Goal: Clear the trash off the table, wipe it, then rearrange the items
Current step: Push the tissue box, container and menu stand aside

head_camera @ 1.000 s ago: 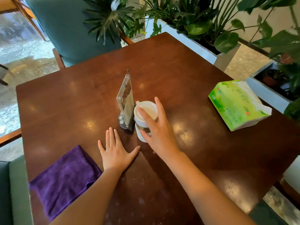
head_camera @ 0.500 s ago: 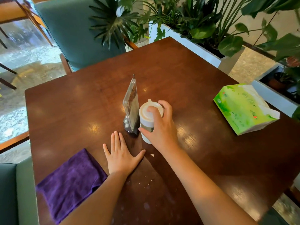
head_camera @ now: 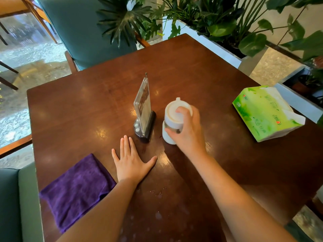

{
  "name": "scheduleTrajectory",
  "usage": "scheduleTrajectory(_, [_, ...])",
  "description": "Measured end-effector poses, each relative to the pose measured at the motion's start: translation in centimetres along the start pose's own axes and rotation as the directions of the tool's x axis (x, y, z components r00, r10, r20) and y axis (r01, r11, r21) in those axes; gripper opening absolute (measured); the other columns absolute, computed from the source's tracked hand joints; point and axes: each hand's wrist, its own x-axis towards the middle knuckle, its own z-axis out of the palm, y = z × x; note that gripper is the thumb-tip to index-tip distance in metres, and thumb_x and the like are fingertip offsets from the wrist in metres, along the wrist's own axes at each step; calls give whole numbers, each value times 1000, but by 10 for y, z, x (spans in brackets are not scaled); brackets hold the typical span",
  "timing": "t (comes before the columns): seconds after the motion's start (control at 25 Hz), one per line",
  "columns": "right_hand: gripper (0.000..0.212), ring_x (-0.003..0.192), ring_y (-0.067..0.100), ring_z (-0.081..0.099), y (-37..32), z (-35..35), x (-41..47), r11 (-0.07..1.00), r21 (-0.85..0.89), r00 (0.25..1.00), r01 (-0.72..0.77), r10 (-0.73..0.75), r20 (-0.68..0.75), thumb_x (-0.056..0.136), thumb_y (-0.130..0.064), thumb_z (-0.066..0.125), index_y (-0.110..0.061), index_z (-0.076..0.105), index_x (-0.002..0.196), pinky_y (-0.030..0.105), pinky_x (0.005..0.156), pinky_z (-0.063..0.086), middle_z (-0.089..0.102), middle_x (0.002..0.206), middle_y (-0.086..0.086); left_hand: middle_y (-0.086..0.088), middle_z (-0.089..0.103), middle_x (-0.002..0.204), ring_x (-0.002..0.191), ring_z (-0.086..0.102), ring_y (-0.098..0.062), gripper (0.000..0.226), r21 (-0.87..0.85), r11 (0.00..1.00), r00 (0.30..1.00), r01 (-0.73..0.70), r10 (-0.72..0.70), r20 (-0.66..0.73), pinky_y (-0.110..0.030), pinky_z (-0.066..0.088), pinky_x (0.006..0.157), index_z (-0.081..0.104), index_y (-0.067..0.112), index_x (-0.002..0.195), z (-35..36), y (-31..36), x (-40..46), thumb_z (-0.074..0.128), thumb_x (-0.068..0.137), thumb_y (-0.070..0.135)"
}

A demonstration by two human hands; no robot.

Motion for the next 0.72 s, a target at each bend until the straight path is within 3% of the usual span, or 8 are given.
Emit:
scheduleTrajectory(0.4, [62,114,37,47,85,-59,43,969,-202,977,-145,107,-186,68,-18,81,-19,51,122,38,87,48,42,131,23,-6,0,158,144,-11,-14,116,-4,1000,1000,-10,11,7,-51,-2,115,3,9,147,-3,0,-1,19,65,88])
scheduleTrajectory(0.72, [65,125,43,36,130,-81,49,948,-171,945,-269,225,-239,76,-19,75,-11,40,131,50,99,41,25,143,28,-5,2,158,144,-9,-14,116,10,1000,1000,-7,7,1,-50,-3,115,3,9,147,0,-1,0,17,64,90])
